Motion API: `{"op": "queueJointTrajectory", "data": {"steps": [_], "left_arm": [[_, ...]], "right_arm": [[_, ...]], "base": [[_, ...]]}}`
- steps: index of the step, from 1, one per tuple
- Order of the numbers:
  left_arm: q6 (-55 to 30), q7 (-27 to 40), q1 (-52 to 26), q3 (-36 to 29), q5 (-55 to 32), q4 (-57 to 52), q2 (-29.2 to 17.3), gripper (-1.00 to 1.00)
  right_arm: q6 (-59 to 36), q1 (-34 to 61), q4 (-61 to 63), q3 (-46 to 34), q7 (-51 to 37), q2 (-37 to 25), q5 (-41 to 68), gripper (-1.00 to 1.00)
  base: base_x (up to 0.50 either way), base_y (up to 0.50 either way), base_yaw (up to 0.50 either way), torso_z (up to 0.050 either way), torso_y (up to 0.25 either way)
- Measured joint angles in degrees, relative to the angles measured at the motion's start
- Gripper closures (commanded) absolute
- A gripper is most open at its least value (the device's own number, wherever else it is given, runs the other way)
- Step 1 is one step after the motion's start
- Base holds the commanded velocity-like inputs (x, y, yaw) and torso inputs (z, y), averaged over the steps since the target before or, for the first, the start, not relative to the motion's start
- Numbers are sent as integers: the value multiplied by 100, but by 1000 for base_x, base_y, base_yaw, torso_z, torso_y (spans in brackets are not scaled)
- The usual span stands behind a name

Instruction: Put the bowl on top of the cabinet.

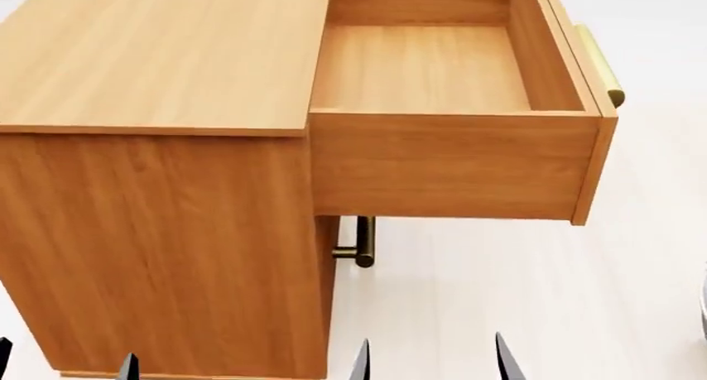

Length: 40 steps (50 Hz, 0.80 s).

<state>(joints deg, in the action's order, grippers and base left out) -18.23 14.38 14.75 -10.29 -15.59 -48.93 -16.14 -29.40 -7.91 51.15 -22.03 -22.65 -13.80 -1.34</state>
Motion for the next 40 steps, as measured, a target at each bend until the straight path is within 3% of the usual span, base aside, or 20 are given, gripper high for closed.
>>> {"op": "queueJointTrajectory", "data": {"steps": [15,40], "left_arm": [[4,64,-12,-8,-19,2,-42,-100],[21,150,-62,-60,-47,58,-114,-100]], "right_arm": [[-101,60,28,-78,-36,-56,-15,-100],[-174,141,-103,-208,-131,-123,-77,-100]], "base": [[481,0,0,0,1],[0,0,0,0,0]]}}
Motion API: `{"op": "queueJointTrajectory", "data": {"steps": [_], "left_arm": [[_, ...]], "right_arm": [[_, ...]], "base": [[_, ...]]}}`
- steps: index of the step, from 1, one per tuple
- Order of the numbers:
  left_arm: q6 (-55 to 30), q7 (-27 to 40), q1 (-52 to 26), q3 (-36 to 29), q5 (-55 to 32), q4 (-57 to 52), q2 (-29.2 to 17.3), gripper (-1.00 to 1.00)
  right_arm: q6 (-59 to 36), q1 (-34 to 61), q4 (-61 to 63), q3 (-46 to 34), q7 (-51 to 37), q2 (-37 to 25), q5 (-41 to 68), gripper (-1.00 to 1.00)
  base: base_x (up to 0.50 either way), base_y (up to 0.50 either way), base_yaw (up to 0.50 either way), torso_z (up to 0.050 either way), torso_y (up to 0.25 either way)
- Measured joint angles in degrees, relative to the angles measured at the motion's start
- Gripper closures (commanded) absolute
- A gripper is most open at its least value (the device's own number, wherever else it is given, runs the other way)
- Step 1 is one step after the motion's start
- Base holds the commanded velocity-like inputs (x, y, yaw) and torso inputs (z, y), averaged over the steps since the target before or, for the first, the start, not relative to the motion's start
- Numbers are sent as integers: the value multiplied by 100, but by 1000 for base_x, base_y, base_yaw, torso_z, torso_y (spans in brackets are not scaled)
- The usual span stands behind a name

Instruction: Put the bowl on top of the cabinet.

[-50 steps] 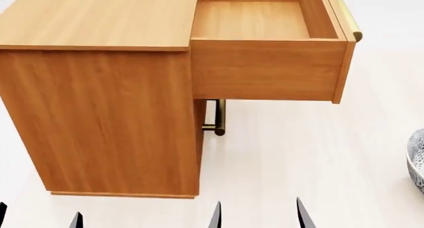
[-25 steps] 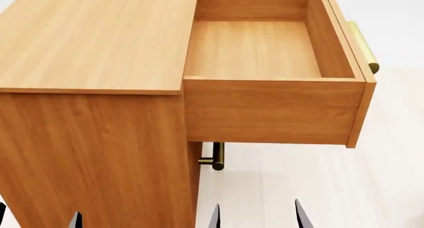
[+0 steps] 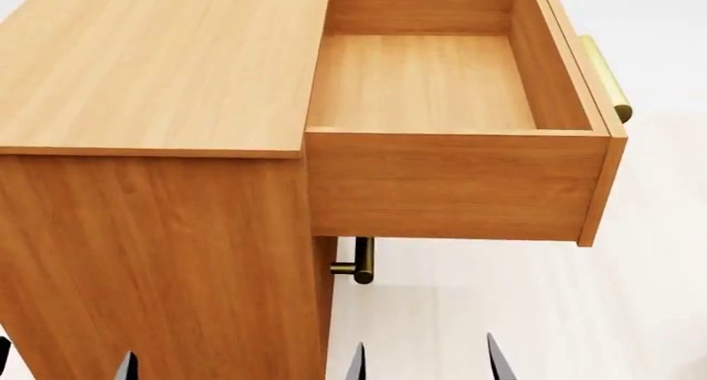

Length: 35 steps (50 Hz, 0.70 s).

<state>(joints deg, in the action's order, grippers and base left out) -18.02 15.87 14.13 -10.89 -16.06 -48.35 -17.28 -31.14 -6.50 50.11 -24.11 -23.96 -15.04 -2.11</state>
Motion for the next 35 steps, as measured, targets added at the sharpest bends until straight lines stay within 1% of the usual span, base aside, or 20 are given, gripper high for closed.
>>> {"op": "queueJointTrajectory", "data": {"steps": [4,6,9,13,16,20,24,28,35], "left_arm": [[0,6,-12,8,-28,24,-20,-100],[-14,12,-38,35,-67,57,-27,-100],[-46,22,-99,52,-107,129,-30,-100],[-70,25,-162,37,-124,210,-38,-100],[-76,24,-195,19,-129,254,-47,-100],[-77,26,-236,6,-137,309,-58,-100],[-65,30,-259,-3,-141,347,-70,-100],[-51,37,-267,-2,-150,365,-86,-100],[-24,54,-268,15,-180,369,-116,-100]], "right_arm": [[-57,-43,78,18,-21,-93,-59,-100],[-27,-156,128,155,-39,-195,-38,-100],[-276,-192,349,442,-24,-420,126,-100],[-525,-247,559,832,-81,-1030,651,-100],[-519,-333,667,1240,-317,-1781,1466,-100],[-441,-748,721,2227,-510,-2633,2615,-100],[-446,-1269,696,3368,-581,-3176,3595,-100],[-553,-1785,666,4502,-564,-3508,4395,-100],[-936,-2469,556,6354,-494,-3867,5651,-100]], "base": [[0,0,0,0,0],[0,0,0,0,0],[0,0,0,0,0],[0,0,0,0,0],[0,0,0,0,0],[0,0,0,0,0],[0,0,0,0,0],[0,0,0,0,0],[0,0,0,0,0]]}}
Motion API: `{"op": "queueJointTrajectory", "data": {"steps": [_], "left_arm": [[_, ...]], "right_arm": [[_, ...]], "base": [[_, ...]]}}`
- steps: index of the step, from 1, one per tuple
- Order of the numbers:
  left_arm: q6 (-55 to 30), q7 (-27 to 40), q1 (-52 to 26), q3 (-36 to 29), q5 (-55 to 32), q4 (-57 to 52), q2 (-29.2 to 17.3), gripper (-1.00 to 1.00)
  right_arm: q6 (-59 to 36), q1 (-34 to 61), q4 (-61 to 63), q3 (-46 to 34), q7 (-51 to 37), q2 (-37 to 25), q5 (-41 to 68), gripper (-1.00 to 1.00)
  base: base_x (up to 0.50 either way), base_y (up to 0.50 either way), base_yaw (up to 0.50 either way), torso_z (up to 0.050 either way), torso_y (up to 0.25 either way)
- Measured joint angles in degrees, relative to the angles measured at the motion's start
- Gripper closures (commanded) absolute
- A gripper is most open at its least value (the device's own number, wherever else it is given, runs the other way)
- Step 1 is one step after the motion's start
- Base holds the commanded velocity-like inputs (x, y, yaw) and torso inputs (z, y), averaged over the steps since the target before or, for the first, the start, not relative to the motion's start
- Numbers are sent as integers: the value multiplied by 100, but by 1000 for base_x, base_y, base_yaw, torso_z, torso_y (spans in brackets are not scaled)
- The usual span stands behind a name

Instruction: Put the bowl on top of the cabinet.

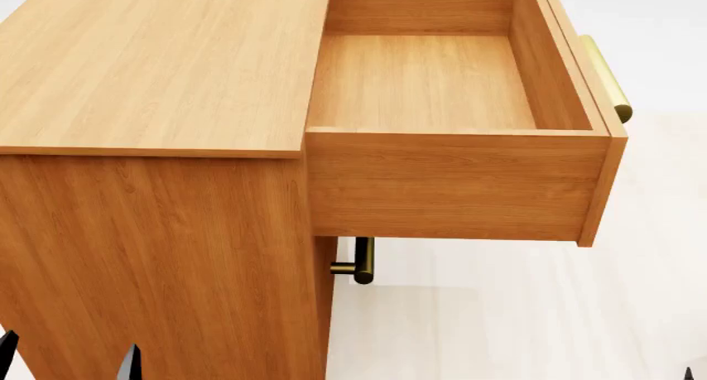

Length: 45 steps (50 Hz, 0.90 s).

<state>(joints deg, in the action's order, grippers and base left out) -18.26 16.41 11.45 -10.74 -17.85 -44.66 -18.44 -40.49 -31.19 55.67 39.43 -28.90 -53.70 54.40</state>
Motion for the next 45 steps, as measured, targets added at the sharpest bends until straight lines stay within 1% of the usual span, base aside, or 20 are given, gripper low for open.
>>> {"op": "queueJointTrajectory", "data": {"steps": [6,12,19,25,26,28,30,33,36,40,45], "left_arm": [[8,17,-10,15,-27,0,-26,-100],[-8,33,-54,25,-59,39,-42,-100],[-66,65,-147,70,-135,116,-52,-100],[-108,94,-250,87,-164,223,-47,-100],[-116,99,-265,88,-169,239,-46,-100],[-131,108,-290,91,-177,267,-46,-100],[-146,118,-311,101,-192,289,-47,-100],[-172,138,-339,133,-226,303,-54,-100],[-191,156,-359,163,-255,308,-62,-100],[-208,176,-377,197,-292,306,-74,-100],[-216,199,-387,228,-323,296,-87,-100]], "right_arm": [[-215,-250,-224,767,9,-220,607,-100],[-319,-225,-570,941,-110,-600,1083,-100],[-185,50,-1206,659,-319,-1282,1619,-100],[446,211,-1987,-71,-542,-2158,2145,-100],[478,317,-2126,-266,-545,-2222,2153,-100],[292,714,-2240,-697,-314,-2090,1929,-100],[-171,1343,-2380,-1123,188,-1669,1437,-100],[-1140,2572,-2698,-1683,1144,-820,309,-100],[-1853,3639,-3031,-2144,1847,-165,-1045,-100],[-2462,4684,-3452,-2618,2485,477,-2379,-100],[-2912,5626,-3937,-3082,2969,1001,-3470,-100]], "base": [[0,0,0,0,0],[0,0,0,0,0],[0,0,0,0,0],[0,0,0,0,0],[0,0,0,0,0],[0,0,0,0,0],[0,0,0,0,0],[0,0,0,0,0],[0,0,0,0,0],[0,0,0,0,0],[0,0,0,0,0]]}}
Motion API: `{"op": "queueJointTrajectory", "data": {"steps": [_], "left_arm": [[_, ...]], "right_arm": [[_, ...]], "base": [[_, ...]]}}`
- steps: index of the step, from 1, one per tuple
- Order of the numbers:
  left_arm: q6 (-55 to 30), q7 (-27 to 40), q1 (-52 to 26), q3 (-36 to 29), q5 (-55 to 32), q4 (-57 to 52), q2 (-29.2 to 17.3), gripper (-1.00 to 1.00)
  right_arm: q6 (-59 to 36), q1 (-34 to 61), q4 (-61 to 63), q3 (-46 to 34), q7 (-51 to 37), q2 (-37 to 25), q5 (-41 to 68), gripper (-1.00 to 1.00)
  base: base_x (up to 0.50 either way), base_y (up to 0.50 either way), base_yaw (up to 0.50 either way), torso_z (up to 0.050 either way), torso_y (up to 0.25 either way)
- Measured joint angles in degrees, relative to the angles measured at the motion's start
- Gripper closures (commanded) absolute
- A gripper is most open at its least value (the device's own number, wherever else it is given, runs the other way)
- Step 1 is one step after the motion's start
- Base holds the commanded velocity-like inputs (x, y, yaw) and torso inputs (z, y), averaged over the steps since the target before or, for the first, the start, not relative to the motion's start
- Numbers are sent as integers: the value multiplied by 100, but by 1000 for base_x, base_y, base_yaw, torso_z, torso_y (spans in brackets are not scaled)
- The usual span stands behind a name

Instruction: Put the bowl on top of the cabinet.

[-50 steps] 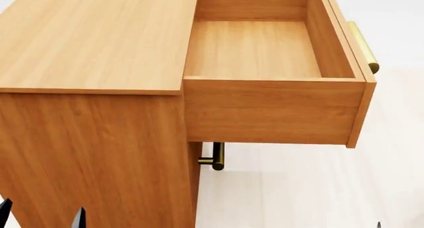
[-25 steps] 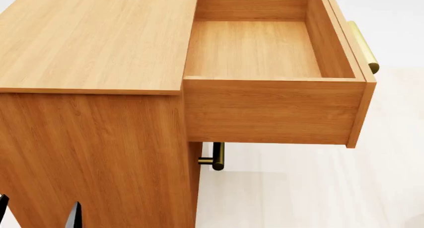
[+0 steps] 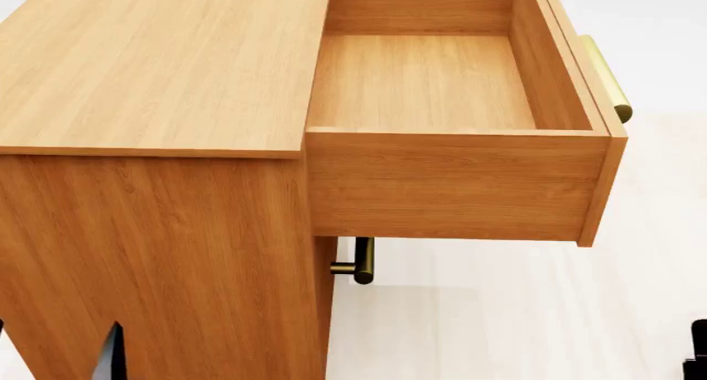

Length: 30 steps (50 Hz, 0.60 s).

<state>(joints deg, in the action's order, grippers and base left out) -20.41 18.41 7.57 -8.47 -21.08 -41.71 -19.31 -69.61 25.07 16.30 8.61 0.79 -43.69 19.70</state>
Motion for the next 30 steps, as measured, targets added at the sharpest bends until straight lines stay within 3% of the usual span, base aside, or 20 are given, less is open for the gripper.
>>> {"op": "queueJointTrajectory", "data": {"steps": [14,30], "left_arm": [[3,40,-31,-2,-16,27,-21,-100],[11,78,5,33,-89,-76,-75,-100]], "right_arm": [[-377,1382,-973,-794,507,726,-1313,-100],[423,1403,-2120,-1007,640,1107,-1606,-100]], "base": [[0,0,0,0,0],[0,0,0,0,0]]}}
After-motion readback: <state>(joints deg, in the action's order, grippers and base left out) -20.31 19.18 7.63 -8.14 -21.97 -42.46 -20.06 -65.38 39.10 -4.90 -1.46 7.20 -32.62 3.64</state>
